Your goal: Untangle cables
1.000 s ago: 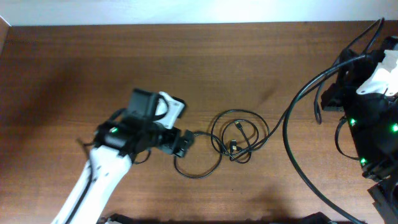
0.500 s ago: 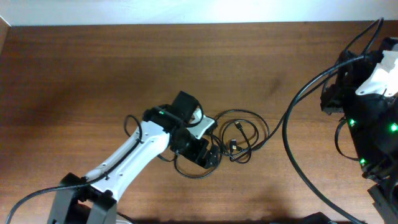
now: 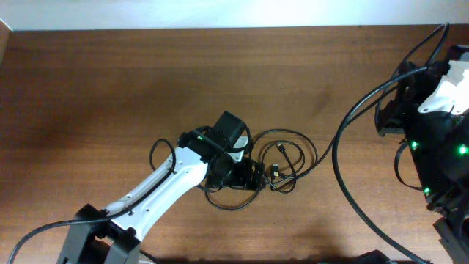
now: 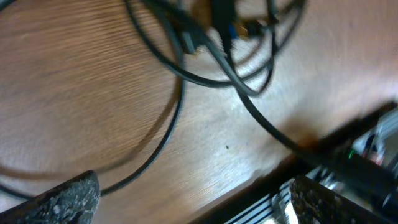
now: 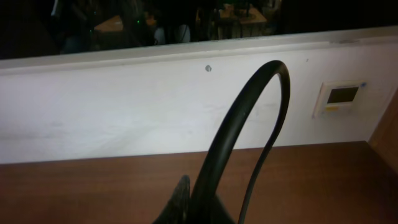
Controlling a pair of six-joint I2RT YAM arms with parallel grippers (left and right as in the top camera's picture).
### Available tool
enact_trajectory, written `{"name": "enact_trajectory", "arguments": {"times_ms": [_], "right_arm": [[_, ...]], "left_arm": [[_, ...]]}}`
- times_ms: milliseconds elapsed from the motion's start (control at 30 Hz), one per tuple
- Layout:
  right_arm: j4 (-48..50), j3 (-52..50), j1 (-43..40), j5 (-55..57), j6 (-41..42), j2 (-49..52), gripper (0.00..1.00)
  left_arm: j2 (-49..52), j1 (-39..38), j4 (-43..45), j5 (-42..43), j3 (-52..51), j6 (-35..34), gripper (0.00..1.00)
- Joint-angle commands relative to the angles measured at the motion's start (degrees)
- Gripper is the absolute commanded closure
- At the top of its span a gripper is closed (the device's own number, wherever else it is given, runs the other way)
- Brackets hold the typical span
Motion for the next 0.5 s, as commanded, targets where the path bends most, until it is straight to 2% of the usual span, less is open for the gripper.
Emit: {"name": "enact_trajectory", "arguments": {"times_ms": [0,100,200,300,467], "right_arm": [[-0.26,0.63,-0.31,0.76,0.44,-0.22,0.96],[-0.26,0.63,-0.31,0.76,0.44,-0.22,0.96],[-0.26,0.63,-0.31,0.76,0.44,-0.22,0.96],[-0.26,0.63,-0.31,0.74,0.46,-0.22,0.96],[-0.24,0.63,-0.31,0.72,0.46,-0.22,0.96]], "left_arm": [[0.15,-0.28,0.20,-2.54,0.68,-21.86,0.01],[0.15,-1.03,0.15,-2.54,0.68,-32.20,0.01],[0.17,-2.38,0.15,-2.80,0.61,-39.50,0.01],[0.72,-4.85,0.26,-6.64,0.61,-46.71,0.01],[2.69,-8.76,4.92,-8.98,0.61,-48.46,0.01]]}}
